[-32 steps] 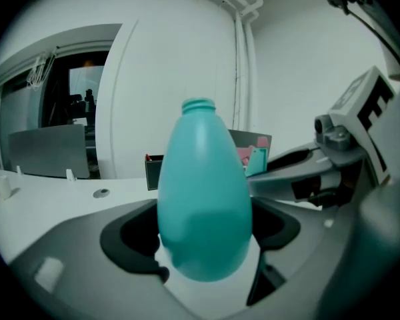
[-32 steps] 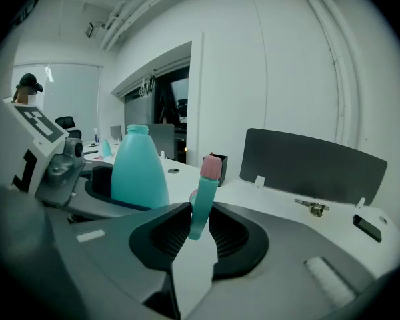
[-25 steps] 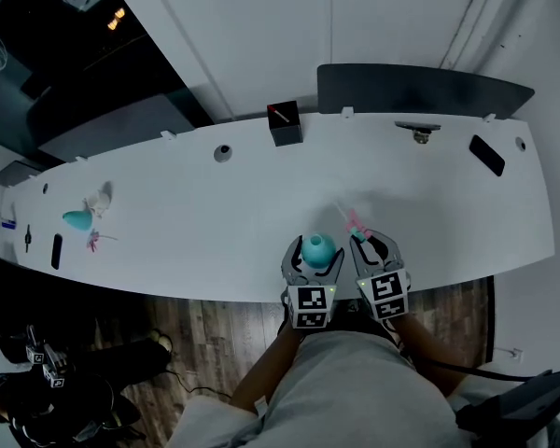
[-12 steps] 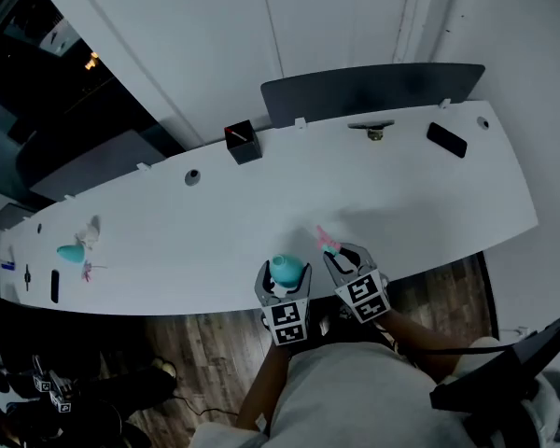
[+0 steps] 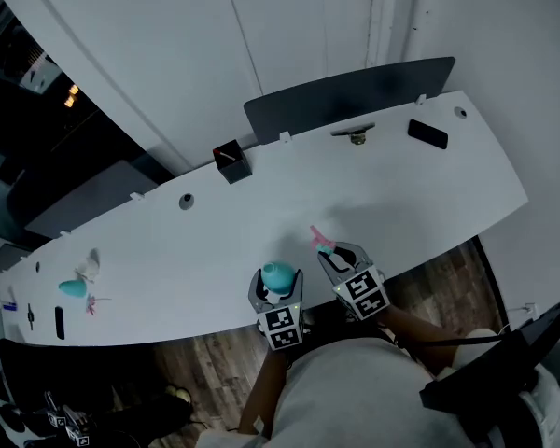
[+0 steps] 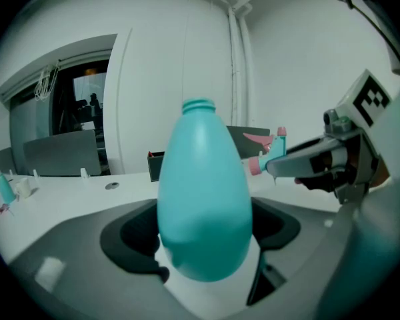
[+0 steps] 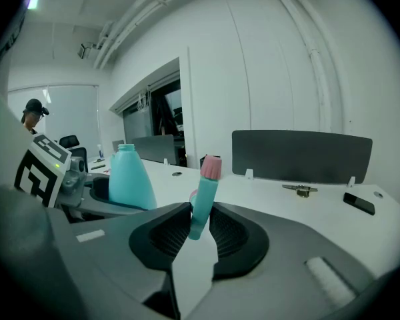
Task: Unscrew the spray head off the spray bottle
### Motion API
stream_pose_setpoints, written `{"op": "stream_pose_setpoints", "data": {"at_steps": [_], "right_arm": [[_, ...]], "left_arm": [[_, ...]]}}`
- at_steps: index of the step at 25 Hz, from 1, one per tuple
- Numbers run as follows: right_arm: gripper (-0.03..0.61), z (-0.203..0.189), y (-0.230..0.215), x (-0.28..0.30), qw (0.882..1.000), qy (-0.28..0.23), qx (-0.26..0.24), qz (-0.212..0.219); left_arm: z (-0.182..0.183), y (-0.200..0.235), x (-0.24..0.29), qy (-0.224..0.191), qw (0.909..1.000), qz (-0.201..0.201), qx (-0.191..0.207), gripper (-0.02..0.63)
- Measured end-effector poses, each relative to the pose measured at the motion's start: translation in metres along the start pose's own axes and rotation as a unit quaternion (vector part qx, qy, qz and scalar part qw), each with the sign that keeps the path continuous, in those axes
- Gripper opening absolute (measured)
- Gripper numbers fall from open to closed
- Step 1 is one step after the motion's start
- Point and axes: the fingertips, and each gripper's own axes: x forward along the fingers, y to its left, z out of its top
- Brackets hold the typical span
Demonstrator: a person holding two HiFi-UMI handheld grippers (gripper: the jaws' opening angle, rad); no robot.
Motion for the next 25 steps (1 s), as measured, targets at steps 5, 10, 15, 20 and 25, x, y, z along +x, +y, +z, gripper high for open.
{"op": "stream_pose_setpoints", "data": {"at_steps": [5,10,15,20,25], "right_arm": [[0.089,0.009,0.011,0.002,1.0,-0.01,0.007,-0.004],[0.089,0.017,0.017,0.004,1.0,-0.024,0.001,-0.011],[0.089,0.016,0.019,0.0,1.0,-0.026,0.001,-0.016],[0.089,0.016,0.022,-0.003,1.0,-0.024,0.0,-0.012],[0.089,0.016,0.024,-0.006,1.0,-0.026,-0.002,-0.01]], "left_arm": [[0.0,0.009,-0.002,-0.001,0.9999,-0.01,-0.001,0.4],[0.002,0.011,-0.003,-0.005,0.9998,-0.016,0.003,0.399],[0.004,0.009,-0.005,-0.011,0.9997,-0.02,0.005,0.399],[0.003,0.008,-0.008,-0.01,0.9997,-0.02,0.004,0.399],[0.002,0.007,-0.012,-0.009,0.9998,-0.017,0.002,0.399]]}}
